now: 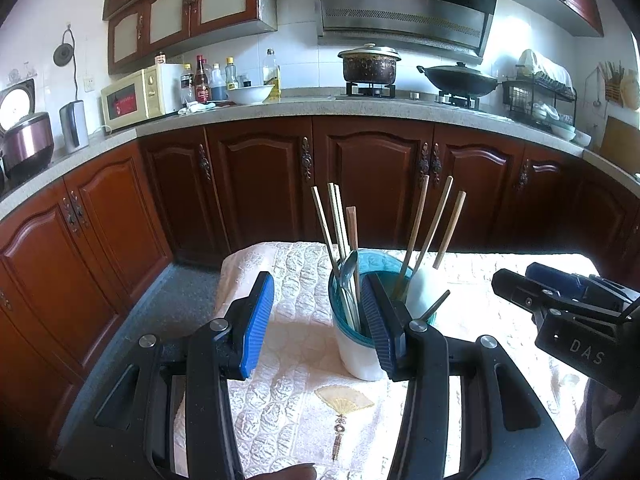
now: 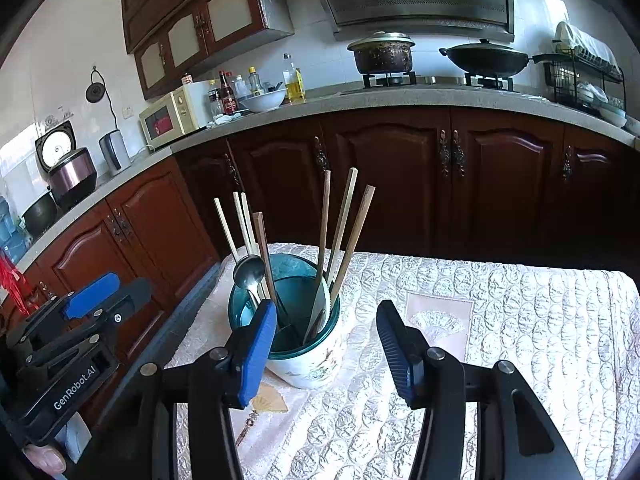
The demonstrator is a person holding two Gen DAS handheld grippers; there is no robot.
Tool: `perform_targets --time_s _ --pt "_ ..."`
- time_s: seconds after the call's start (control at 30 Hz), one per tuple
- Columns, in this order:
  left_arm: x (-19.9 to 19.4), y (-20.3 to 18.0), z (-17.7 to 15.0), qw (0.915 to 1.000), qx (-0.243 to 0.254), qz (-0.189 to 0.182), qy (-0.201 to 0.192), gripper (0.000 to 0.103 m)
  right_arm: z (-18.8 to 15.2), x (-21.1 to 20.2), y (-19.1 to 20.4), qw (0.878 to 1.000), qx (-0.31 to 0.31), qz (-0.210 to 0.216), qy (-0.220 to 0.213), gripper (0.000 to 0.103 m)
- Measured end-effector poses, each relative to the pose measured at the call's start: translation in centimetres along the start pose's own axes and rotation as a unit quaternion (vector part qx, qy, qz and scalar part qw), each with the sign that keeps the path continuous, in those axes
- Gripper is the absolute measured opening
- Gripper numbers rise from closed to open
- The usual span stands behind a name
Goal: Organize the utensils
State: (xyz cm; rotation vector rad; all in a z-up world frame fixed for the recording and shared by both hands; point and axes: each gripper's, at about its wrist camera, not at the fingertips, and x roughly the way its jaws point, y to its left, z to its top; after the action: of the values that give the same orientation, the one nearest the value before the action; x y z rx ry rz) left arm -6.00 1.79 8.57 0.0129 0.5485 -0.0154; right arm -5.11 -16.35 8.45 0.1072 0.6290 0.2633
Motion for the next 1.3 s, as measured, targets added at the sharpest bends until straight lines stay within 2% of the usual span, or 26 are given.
perform_targets --time_s 1.3 --pt "0.1 0.2 0.4 0.9999 0.005 0.007 -0.006 0.045 -0.3 1.2 0.2 1.000 -0.006 -0.003 0.011 0.050"
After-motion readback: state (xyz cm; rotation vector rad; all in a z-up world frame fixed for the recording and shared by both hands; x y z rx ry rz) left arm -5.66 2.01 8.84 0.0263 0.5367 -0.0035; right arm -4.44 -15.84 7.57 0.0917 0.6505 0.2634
